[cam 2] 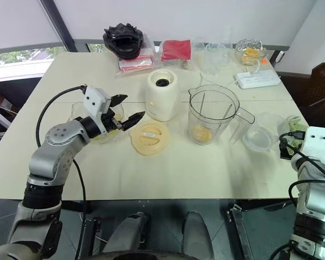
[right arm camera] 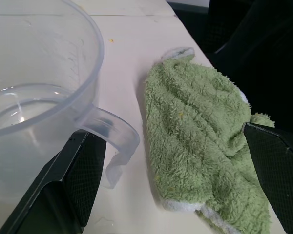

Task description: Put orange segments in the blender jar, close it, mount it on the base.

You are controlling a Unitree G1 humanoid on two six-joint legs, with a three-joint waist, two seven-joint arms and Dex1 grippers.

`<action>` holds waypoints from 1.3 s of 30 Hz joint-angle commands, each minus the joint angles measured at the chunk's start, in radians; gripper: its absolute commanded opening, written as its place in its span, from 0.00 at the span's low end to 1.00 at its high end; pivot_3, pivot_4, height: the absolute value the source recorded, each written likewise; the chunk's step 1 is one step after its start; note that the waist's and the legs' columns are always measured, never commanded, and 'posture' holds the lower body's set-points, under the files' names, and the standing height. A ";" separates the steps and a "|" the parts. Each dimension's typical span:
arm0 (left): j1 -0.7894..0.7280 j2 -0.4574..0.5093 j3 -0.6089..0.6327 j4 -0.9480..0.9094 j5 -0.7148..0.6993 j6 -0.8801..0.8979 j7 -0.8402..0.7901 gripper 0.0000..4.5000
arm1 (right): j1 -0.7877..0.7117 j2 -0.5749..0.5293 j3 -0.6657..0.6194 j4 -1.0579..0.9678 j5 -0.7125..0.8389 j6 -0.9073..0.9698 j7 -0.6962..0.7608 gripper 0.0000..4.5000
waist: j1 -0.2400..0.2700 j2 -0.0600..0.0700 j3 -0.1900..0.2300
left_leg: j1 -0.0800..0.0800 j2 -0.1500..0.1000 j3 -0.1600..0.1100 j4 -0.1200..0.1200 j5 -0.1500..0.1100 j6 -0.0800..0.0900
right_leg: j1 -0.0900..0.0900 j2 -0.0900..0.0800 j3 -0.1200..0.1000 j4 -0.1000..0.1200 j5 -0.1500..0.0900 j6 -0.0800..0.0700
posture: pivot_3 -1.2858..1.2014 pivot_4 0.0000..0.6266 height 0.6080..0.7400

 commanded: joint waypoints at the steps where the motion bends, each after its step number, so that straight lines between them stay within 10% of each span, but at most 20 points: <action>1: -0.019 0.016 0.012 -0.054 -0.013 -0.011 -0.001 0.99 | -0.028 -0.017 0.007 0.023 -0.013 -0.036 -0.011 1.00 | -0.001 0.000 0.000 | 0.000 0.000 0.000 0.000 0.000 0.000 | 0.000 0.000 0.000 0.000 0.000 0.000 | 0.52 0.24 1.00; 39: -0.020 0.028 0.004 -0.069 -0.017 -0.004 0.005 0.99 | -0.134 -0.007 0.060 0.233 -0.024 -0.199 -0.068 1.00 | -0.019 0.001 0.000 | -0.001 0.000 0.000 -0.001 0.000 0.000 | 0.000 0.000 0.000 -0.001 0.000 0.000 | 0.52 0.24 1.00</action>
